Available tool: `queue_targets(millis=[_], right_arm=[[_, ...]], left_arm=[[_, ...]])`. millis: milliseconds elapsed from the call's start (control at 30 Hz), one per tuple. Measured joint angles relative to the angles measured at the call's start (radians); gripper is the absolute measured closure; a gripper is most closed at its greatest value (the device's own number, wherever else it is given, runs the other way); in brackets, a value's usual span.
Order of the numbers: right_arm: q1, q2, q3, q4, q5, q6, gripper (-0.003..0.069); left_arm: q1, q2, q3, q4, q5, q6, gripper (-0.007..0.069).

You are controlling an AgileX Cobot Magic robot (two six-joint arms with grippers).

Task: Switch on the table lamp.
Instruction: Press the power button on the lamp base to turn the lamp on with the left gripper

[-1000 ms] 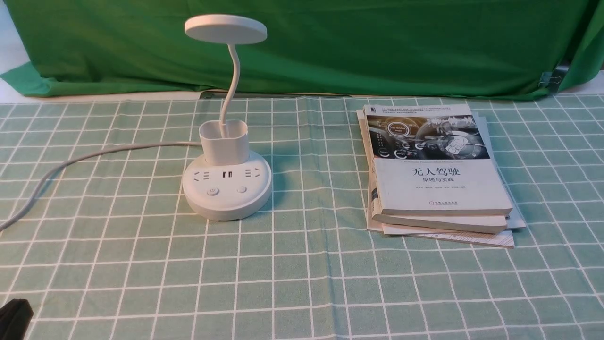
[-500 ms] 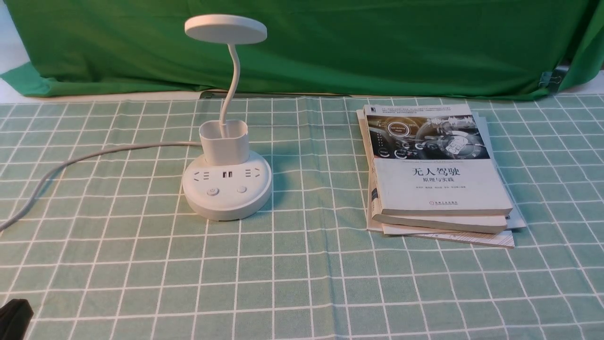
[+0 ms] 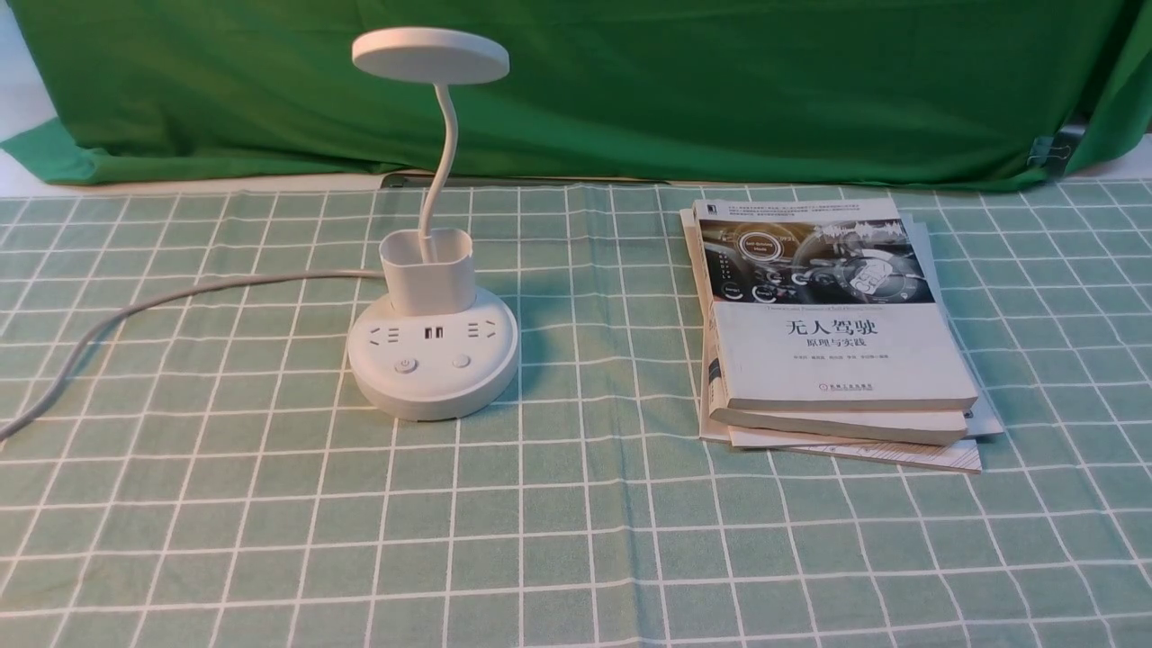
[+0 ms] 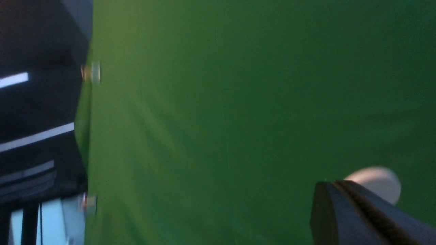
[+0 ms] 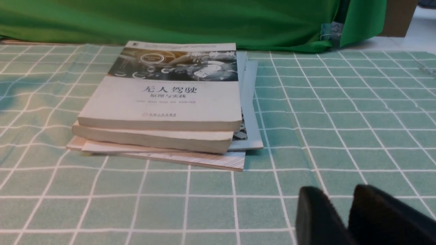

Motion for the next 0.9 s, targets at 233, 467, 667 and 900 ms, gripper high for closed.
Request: queue_targets(millis=[233, 467, 667, 900], right_arm=[[0.000, 0.000, 0.000, 0.000, 0.000, 0.000, 0.0423], [0.000, 0.000, 0.000, 0.000, 0.000, 0.000, 0.0421], [0.000, 0.000, 0.000, 0.000, 0.000, 0.000, 0.0421], [0.000, 0.000, 0.000, 0.000, -0.001, 0.000, 0.0421]], left_arm=[[0.000, -0.002, 0.000, 0.012, -0.367, -0.005, 0.0623], [0.000, 0.003, -0.321, -0.038, 0.042, 0.008, 0.0623], [0.000, 0.214, -0.574, -0.108, 0.598, 0.106, 0.0623], [0.000, 0.534, -0.578, -0.170, 0.933, -0.010, 0.0623]])
